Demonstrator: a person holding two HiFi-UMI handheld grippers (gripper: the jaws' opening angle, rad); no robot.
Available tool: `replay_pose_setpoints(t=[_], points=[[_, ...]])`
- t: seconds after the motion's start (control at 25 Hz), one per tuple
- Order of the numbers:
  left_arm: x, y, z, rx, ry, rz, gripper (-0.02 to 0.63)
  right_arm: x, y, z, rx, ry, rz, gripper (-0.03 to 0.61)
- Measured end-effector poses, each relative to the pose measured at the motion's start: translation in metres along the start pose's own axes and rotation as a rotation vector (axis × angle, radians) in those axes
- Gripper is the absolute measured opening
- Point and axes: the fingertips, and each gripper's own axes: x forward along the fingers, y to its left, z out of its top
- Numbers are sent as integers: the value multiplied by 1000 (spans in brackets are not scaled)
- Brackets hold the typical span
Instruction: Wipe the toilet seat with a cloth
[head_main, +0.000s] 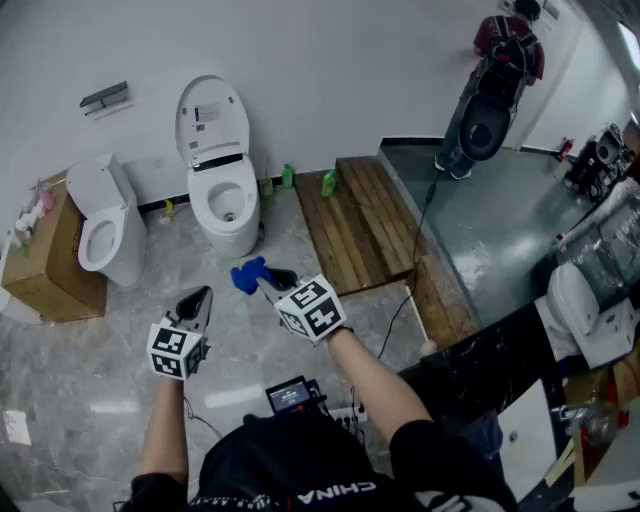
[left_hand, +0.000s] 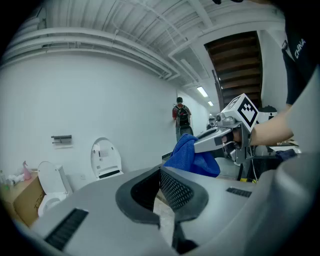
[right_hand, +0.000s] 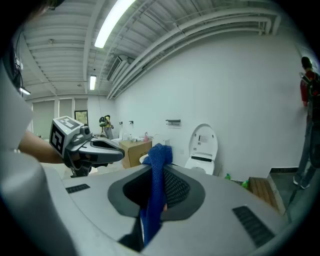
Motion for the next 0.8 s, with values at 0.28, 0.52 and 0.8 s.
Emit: replay_pose_setpoints(t=[0.28,0.52,0.8], points=[[5,2,0,-6,1,1,12,4,-5,-3,-11,16,-9,41],[10,-3,-6,-24,5,-16,12,1,-5,-7,17,5,6,42],[16,-7,-11,-23,37,-25,12,-1,-10,-11,26,14,3,41]])
